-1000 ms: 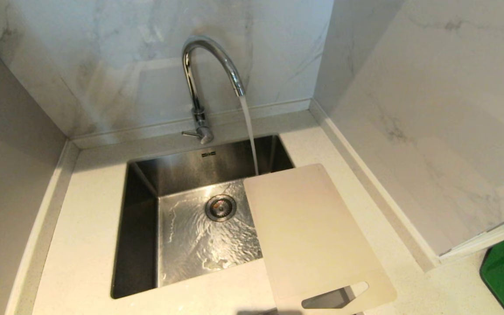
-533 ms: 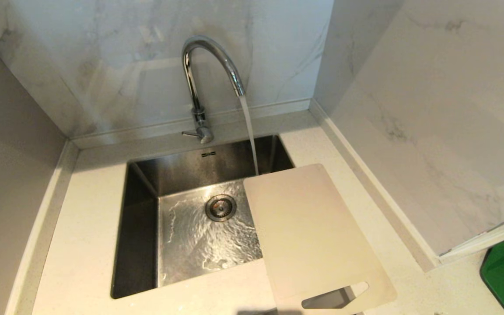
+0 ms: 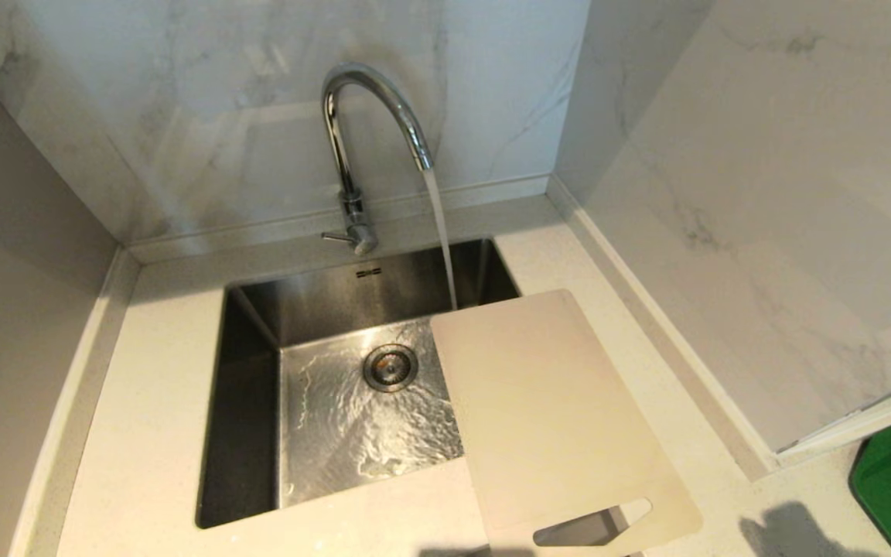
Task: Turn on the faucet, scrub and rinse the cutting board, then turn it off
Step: Pick up the cutting board
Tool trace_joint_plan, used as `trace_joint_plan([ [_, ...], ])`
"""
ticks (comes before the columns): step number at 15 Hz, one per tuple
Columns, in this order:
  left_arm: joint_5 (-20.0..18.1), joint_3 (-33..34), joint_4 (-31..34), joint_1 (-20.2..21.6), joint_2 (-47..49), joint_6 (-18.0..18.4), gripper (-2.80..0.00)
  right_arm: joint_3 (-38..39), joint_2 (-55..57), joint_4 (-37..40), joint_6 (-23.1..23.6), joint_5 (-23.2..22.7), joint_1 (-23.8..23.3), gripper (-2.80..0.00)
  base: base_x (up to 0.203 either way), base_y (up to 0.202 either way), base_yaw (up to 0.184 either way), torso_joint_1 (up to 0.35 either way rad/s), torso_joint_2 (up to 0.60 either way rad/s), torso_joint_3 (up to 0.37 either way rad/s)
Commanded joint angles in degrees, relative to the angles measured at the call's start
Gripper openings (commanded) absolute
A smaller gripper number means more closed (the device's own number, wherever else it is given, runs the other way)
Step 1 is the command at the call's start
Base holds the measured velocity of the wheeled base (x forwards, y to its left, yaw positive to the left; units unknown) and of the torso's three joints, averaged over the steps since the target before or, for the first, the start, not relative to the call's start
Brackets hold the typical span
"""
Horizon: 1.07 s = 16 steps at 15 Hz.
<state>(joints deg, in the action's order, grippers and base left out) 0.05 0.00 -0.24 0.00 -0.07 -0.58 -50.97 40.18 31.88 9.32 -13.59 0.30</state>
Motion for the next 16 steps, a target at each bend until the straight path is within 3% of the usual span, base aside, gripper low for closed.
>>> trace_joint_plan([
  [1, 0.04, 0.0, -0.02, 0.0, 0.07, -0.03, -2.8, -3.06, 6.72, 1.19, 2.51, -0.37, 0.05, -2.8, 0.0, 0.0, 0.0, 0.0, 0.0, 0.0],
  [5, 0.04, 0.0, -0.11, 0.0, 0.07, -0.03, -2.8, -10.49, 14.8, 6.62, 3.89, -0.64, 0.07, -2.8, 0.0, 0.0, 0.0, 0.0, 0.0, 0.0],
  [11, 0.04, 0.01, -0.11, 0.0, 0.07, -0.03, -2.8, -11.3, 22.11, 9.26, 16.06, -0.13, 0.28, -2.8, 0.0, 0.0, 0.0, 0.0, 0.0, 0.0],
  [16, 0.04, 0.09, -0.11, 0.0, 0.07, -0.03, -2.8, -10.35, 23.81, 15.04, 22.21, 2.97, 8.35, -2.8, 0.0, 0.0, 0.0, 0.0, 0.0, 0.0],
])
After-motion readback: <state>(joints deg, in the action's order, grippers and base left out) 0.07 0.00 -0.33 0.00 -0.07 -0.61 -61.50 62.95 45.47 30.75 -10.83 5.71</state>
